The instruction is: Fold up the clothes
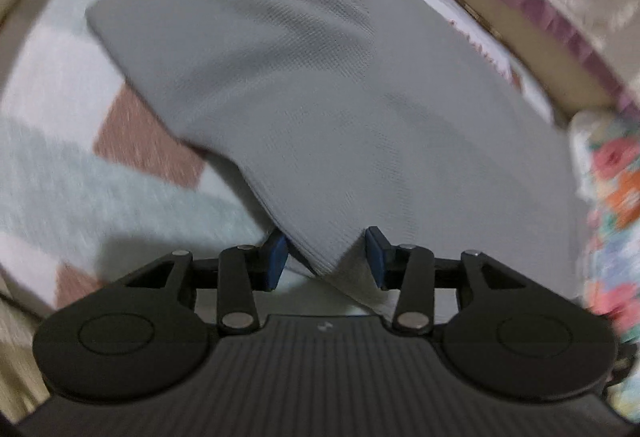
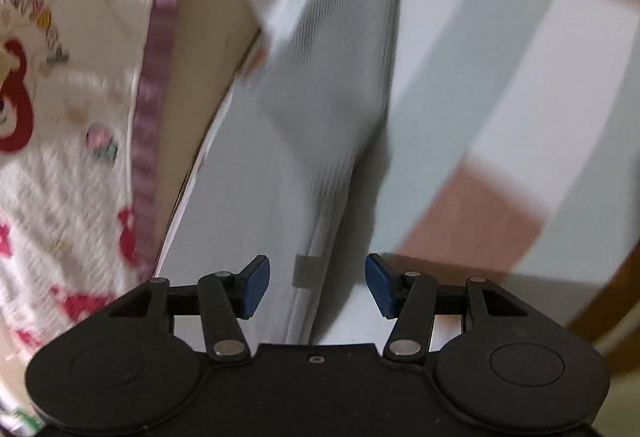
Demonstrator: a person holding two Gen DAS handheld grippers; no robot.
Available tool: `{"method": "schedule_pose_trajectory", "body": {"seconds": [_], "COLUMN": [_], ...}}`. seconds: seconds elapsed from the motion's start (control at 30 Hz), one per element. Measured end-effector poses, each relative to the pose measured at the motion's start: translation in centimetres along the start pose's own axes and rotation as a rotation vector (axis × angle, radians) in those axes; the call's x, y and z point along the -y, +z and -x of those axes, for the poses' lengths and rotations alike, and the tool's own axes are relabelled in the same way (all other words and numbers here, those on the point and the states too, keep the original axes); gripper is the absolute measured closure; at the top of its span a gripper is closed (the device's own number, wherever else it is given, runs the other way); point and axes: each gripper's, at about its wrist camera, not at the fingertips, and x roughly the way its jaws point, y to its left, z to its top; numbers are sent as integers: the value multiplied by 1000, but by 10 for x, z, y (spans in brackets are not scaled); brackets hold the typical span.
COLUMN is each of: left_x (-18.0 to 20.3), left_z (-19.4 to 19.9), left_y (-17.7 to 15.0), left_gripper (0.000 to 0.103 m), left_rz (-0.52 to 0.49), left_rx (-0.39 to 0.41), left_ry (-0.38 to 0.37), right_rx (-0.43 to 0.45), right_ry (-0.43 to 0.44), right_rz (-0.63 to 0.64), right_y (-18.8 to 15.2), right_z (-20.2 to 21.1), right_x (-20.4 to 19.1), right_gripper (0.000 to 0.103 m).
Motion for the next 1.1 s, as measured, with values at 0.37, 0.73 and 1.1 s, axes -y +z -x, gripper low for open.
{"method": "schedule_pose_trajectory", "body": {"seconds": [0.37,0.73,1.1], "left_x": [-22,6,4], "left_z": [10,14,6], "left_y": [0,21,32], "left_gripper": [58,101,102], "left_rz": [89,-130,-96], "left_rx": [94,294,283], "left_ry": [78,171,121], "right_rx": [-150,-133,-158], "right_ry": [-50,138,14], "right_rz": [196,161,118], "right_y": [-32,7,-16], "right_z": [-39,-28,-58], "right_x": [-42,-85,-42], "right_gripper": [54,94,83]}}
